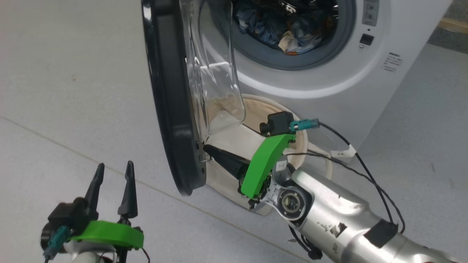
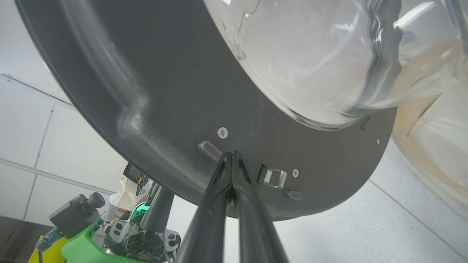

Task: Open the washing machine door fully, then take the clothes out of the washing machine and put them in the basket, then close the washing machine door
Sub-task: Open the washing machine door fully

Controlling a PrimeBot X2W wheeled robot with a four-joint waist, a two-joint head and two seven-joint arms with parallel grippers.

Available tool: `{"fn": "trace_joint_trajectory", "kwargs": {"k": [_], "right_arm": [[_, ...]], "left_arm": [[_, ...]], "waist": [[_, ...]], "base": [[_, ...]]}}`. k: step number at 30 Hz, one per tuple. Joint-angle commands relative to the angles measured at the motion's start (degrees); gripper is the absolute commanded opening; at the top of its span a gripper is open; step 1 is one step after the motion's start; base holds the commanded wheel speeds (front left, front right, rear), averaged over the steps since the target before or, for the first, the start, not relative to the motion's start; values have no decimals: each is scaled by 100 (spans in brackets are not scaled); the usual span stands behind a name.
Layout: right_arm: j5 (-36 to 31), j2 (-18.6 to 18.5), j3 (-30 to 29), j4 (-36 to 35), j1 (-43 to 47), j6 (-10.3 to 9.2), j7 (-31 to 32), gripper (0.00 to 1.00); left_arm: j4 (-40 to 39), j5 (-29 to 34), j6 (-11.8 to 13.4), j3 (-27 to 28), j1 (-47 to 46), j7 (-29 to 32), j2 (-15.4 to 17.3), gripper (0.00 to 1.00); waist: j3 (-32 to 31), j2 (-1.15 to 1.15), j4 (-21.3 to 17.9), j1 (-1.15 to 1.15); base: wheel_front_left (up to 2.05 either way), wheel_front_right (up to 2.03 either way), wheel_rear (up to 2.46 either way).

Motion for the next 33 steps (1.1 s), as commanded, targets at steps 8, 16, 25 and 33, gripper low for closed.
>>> {"fn": "trace_joint_trajectory", "kwargs": {"k": [8,16,25,33], "right_arm": [[-517,-62,407,-120,-199,45,-1290,100],[-1509,-547,182,-35,6,45,-2182,100],[-3884,-664,-2532,-1045,1629,45,-2189,100],[-5439,-652,-3796,-1816,2723,45,-2190,100]], "left_arm": [[-37,149,-45,231,-234,-69,365,100],[79,188,-58,241,-107,-69,707,100],[-82,109,-66,279,95,-44,1028,100],[-246,4,-68,329,139,37,1176,100]], "waist": [[-270,0,-336,0],[-598,0,-734,0],[-700,0,-1133,0],[-709,0,-1295,0]], "base": [[0,0,0],[0,0,0],[0,0,0],[0,0,0]]}}
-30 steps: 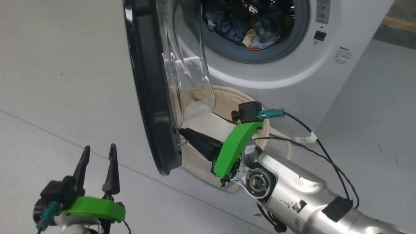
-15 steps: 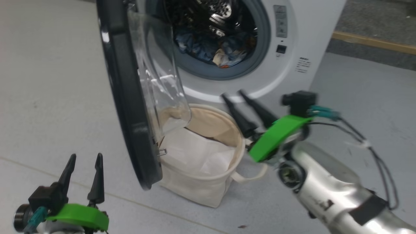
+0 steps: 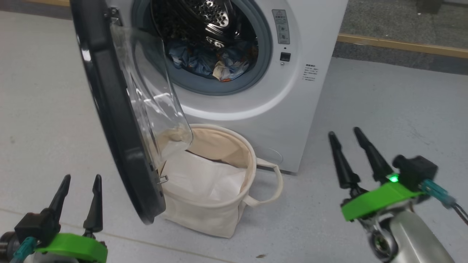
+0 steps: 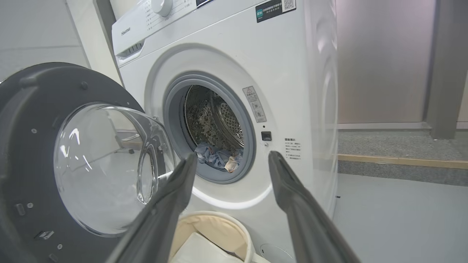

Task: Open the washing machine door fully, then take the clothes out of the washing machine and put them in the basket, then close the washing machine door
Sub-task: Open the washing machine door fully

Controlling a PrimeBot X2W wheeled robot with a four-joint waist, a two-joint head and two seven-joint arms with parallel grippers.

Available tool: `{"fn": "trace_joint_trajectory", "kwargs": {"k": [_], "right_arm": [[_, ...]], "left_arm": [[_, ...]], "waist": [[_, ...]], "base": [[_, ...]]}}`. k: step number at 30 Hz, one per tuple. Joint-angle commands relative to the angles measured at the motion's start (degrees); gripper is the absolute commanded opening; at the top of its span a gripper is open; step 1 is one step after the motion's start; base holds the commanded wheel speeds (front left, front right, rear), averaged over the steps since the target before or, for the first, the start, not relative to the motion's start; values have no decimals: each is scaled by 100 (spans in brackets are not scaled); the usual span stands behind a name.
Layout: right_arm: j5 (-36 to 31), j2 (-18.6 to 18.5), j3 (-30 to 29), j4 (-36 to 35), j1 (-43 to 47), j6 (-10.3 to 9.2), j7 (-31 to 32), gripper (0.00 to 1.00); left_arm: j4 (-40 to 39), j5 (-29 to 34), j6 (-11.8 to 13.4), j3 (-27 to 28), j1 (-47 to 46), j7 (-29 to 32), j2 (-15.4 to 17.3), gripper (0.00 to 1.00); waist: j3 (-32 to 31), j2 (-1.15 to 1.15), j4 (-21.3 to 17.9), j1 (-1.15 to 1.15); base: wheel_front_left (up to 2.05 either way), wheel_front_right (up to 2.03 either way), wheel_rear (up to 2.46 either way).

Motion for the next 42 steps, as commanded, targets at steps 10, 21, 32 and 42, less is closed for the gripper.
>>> {"fn": "trace_joint_trajectory", "kwargs": {"k": [10,21,32,42], "right_arm": [[-838,162,-869,-749,883,43,-69,100],[-983,218,-874,-721,982,43,-70,100],[-1140,214,-955,-567,1046,43,-70,100],[-1105,252,-916,-383,978,43,-70,100]], "left_arm": [[-354,-140,-11,314,-14,94,367,100],[-358,-372,3,369,150,111,401,100],[-272,-599,-13,282,77,108,478,100],[-206,-805,-22,238,-38,81,539,100]], "waist": [[-19,0,-223,0],[-94,0,-327,0],[-159,0,-295,0],[-124,0,-311,0]], "base": [[0,0,0],[0,0,0],[0,0,0],[0,0,0]]}}
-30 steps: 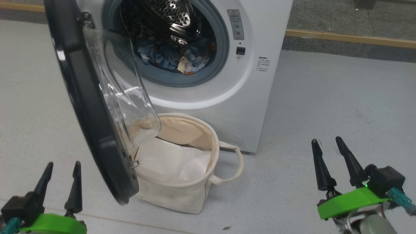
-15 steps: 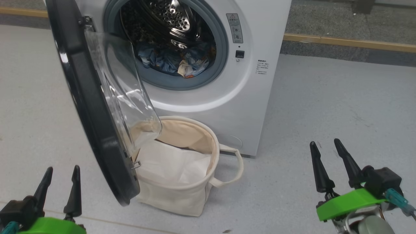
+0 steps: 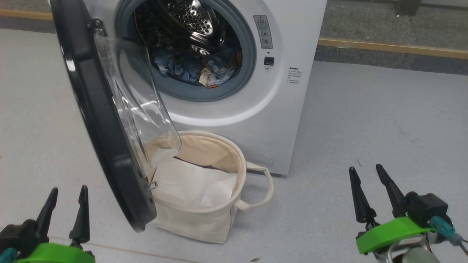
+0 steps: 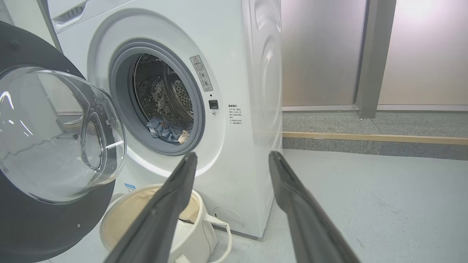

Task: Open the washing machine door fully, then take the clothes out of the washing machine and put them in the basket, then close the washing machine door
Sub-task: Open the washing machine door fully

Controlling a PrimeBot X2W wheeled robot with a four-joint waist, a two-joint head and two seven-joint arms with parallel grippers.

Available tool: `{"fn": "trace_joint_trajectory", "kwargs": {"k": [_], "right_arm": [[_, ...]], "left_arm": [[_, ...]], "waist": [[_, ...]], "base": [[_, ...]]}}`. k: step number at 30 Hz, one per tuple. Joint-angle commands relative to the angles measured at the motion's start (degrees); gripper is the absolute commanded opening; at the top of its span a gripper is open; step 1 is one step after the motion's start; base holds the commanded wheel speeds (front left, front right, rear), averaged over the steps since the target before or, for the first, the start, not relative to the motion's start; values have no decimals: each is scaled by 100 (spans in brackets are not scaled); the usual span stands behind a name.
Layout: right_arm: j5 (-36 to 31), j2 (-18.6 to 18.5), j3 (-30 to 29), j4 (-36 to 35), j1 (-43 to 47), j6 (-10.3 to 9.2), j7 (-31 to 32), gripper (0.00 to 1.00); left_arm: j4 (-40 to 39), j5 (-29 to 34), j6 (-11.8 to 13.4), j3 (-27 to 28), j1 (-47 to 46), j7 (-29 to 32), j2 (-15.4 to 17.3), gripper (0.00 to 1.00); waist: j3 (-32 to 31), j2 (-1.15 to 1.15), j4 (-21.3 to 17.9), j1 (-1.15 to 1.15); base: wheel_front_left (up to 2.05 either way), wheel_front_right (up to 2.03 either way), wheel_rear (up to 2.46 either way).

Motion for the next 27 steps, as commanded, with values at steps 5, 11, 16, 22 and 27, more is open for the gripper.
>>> {"fn": "trace_joint_trajectory", "kwargs": {"k": [5,11,16,22,27], "right_arm": [[38,-20,161,-88,-246,43,-70,100],[76,-19,228,8,-314,43,-70,100],[94,-34,246,68,-354,43,-70,100],[114,-44,147,126,-319,43,-70,100],[106,-35,122,137,-301,43,-70,100]], "left_arm": [[-114,-126,-26,160,-395,-48,250,100],[-72,-294,-29,158,-418,-72,290,44],[-184,-546,-23,296,-495,-76,272,0],[-1156,-848,99,391,-858,275,224,0],[-2459,-920,429,65,-1224,1243,110,0]], "waist": [[20,0,13,0],[21,0,32,0],[49,0,69,0],[39,0,218,0],[45,0,350,0]], "base": [[0,0,0],[0,0,0],[0,0,0],[0,0,0],[0,0,0]]}}
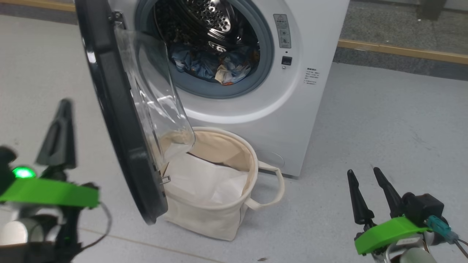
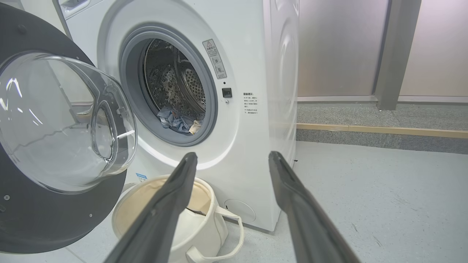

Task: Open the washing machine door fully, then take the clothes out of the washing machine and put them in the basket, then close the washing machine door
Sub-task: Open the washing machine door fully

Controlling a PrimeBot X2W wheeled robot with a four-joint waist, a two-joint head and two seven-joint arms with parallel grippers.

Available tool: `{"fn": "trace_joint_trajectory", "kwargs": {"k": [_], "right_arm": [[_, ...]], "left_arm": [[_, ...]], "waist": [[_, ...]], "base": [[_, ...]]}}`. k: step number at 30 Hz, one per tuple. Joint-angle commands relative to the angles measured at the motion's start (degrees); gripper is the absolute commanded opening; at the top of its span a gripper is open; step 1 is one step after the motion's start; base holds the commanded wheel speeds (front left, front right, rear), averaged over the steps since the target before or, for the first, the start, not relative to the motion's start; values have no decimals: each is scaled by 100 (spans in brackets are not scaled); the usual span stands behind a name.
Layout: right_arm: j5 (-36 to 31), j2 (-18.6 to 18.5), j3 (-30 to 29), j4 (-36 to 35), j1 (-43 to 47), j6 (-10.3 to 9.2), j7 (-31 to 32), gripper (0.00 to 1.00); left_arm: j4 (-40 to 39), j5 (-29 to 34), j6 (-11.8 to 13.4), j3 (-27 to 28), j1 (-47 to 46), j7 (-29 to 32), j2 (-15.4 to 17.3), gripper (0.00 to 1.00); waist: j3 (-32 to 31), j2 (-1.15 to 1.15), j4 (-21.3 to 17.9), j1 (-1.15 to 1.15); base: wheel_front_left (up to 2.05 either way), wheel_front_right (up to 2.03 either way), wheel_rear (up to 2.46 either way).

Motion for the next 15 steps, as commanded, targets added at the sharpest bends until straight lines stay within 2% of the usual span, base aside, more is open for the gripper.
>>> {"fn": "trace_joint_trajectory", "kwargs": {"k": [1,5,8,15], "right_arm": [[30,-40,93,-157,-225,43,-70,100],[25,-44,76,-156,-247,43,-70,100],[28,-31,70,-160,-282,43,-70,100],[11,-4,147,-140,-454,43,-70,100]], "left_arm": [[-405,12,84,86,-324,214,55,0],[-1168,23,463,-431,-507,1033,-265,0],[-1331,99,627,-866,-595,1398,-507,0],[-454,275,878,-1523,-532,1255,-1044,0]], "waist": [[13,0,32,0],[72,0,148,0],[132,0,205,0],[297,0,211,0]], "base": [[0,0,0],[0,0,0],[0,0,0],[0,0,0]]}}
